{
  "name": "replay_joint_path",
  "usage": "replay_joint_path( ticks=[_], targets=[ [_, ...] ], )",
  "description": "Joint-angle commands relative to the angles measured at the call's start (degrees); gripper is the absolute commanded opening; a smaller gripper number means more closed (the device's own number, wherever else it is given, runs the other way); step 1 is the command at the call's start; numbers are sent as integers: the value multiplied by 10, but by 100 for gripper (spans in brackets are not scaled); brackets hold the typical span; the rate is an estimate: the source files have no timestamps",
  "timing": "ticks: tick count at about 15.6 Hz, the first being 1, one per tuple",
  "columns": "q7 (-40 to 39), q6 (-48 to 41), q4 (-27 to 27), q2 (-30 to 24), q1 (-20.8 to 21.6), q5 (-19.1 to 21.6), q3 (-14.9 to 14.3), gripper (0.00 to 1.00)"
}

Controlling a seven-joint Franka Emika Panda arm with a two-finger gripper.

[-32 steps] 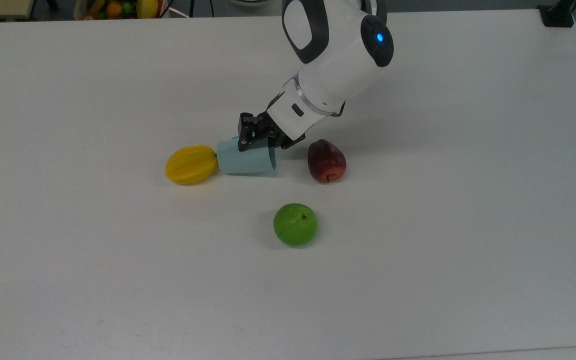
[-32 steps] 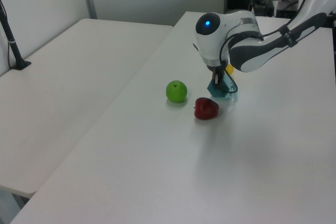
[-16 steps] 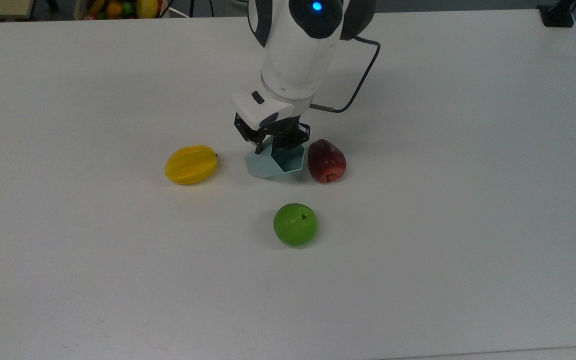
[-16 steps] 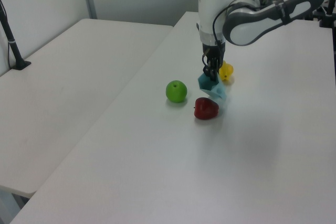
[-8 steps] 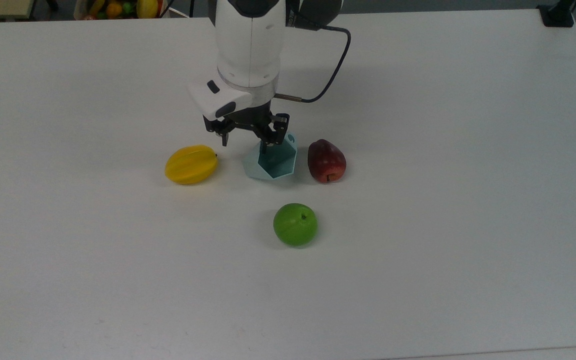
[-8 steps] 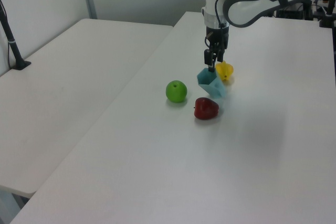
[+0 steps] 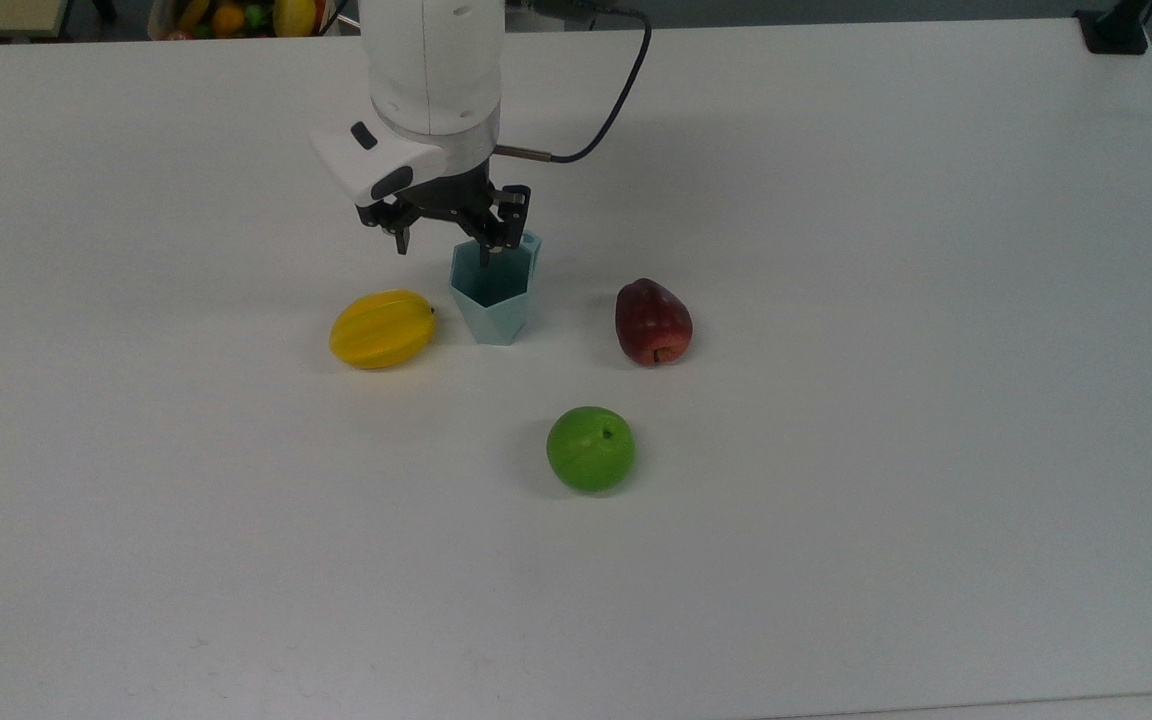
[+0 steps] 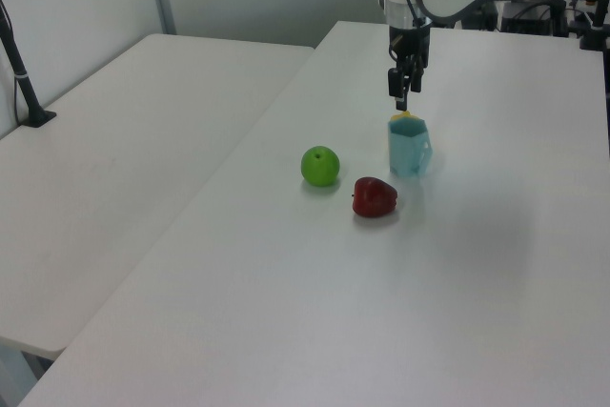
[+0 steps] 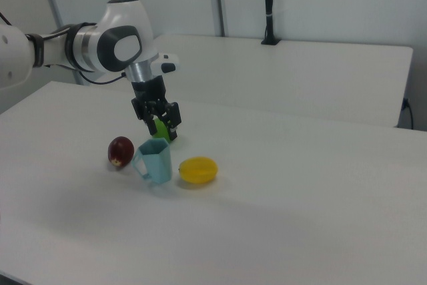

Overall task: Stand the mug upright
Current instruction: 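Open the gripper and lift it away from the upright cup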

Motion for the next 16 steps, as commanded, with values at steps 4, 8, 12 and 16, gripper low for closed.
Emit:
replay_joint_path(
  ticks=[4, 8, 12, 16],
  targets=[
    [-9, -34, -8, -40, 2, 18, -8, 100],
    [-10, -78, -12, -99, -55, 17, 1, 100],
    [-20, -114, -12, -141, -95, 12, 5, 100],
    [-21, -115, -10, -145, -124, 10, 29, 100]
  ],
)
